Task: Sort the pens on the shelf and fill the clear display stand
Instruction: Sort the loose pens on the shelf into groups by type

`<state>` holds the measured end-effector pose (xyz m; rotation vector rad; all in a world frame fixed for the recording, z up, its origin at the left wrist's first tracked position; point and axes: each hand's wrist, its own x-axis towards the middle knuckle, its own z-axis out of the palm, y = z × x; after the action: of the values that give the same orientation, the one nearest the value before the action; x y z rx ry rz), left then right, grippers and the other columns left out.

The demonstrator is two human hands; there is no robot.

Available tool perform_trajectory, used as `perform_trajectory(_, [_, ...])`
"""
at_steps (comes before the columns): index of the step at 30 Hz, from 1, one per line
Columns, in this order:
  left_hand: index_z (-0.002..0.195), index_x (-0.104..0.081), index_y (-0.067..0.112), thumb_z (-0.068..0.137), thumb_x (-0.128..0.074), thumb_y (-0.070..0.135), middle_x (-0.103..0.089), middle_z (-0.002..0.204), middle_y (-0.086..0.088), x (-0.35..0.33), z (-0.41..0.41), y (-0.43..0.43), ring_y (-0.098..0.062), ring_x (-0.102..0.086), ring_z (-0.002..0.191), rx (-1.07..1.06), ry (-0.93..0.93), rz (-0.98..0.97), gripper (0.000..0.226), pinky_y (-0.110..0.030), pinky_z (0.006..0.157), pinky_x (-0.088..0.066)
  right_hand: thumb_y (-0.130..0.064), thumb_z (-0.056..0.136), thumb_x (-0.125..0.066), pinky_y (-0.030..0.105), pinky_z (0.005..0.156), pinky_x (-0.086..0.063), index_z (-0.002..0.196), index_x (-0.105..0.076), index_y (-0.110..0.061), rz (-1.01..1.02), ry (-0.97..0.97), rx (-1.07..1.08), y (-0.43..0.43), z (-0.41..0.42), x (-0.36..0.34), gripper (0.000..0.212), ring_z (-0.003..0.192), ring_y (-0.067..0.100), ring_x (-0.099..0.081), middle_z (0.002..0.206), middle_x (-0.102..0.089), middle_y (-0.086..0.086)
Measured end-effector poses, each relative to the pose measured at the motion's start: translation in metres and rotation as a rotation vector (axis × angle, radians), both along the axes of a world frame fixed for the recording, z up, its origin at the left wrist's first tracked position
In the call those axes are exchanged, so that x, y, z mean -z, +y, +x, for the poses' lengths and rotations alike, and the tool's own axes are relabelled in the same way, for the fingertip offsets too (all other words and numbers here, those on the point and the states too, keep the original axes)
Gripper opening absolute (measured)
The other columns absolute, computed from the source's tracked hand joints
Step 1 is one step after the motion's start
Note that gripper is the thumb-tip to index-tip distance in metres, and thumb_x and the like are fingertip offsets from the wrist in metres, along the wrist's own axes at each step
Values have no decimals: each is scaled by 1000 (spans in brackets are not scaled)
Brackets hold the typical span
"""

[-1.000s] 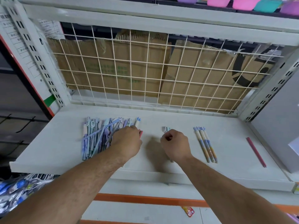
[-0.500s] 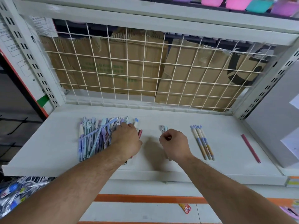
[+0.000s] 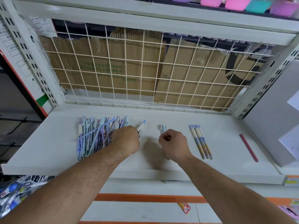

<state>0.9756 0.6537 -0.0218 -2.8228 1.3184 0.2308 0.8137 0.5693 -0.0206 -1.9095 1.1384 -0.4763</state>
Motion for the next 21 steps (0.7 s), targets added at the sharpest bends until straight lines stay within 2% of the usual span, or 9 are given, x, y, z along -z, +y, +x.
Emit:
perform_trajectory(3, [95, -54, 14, 90, -62, 23, -53, 70, 4, 1, -1, -3, -22, -62, 74, 9, 8, -5, 12, -26, 56, -37, -17, 89, -62, 31, 61, -56, 74, -65, -23, 11, -5, 0, 0, -2, 1, 17, 59, 15, -59, 68, -66, -6])
perform_trajectory(5, [90, -55, 13, 89, -59, 18, -52, 71, 4, 2, -3, -4, -22, -67, 90, 29, 23, 6, 6, -28, 65, -45, -17, 89, -62, 25, 61, -51, 74, -65, -25, 6, -3, 2, 0, -4, 1, 17, 63, 13, -61, 71, -68, -6])
perform_trajectory(7, [82, -54, 13, 85, -55, 11, -47, 67, 3, 3, -5, -6, -20, -67, 96, 57, 17, 29, 3, -29, 78, -51, -17, 90, -62, 20, 63, -48, 75, -65, -25, -8, 4, 5, 0, -6, 1, 17, 69, 12, -63, 74, -69, -6])
perform_trajectory(9, [88, -55, 14, 83, -54, 8, -45, 69, 3, 1, -10, -8, -20, -64, 86, 75, -24, 56, 7, -28, 71, -49, -18, 90, -61, 17, 61, -46, 75, -66, -25, -18, 10, 4, 0, -8, 0, 17, 71, 11, -63, 74, -70, -6])
perform_trajectory(11, [94, -58, 15, 84, -54, 5, -52, 77, 2, -1, -14, -11, -21, -62, 81, 84, -54, 113, 15, -27, 61, -42, -17, 90, -60, 12, 56, -42, 78, -67, -23, -24, 17, -2, -1, -9, -1, 15, 68, 8, -61, 73, -69, -7])
perform_trajectory(15, [112, -65, 14, 85, -57, 7, -66, 107, -1, 3, -19, -15, -22, -66, 101, 121, -135, 212, 29, -27, 67, -42, -17, 91, -60, 8, 52, -39, 80, -68, -21, -35, 20, -3, -3, -14, -3, 13, 64, 4, -59, 71, -66, -10])
perform_trajectory(21, [113, -63, 15, 86, -55, 6, -65, 110, 0, 7, -22, -14, -21, -66, 101, 128, -152, 202, 29, -28, 67, -43, -14, 91, -61, 6, 46, -39, 80, -67, -18, -24, 2, 0, -4, -22, -3, 13, 49, -6, -56, 67, -64, -9])
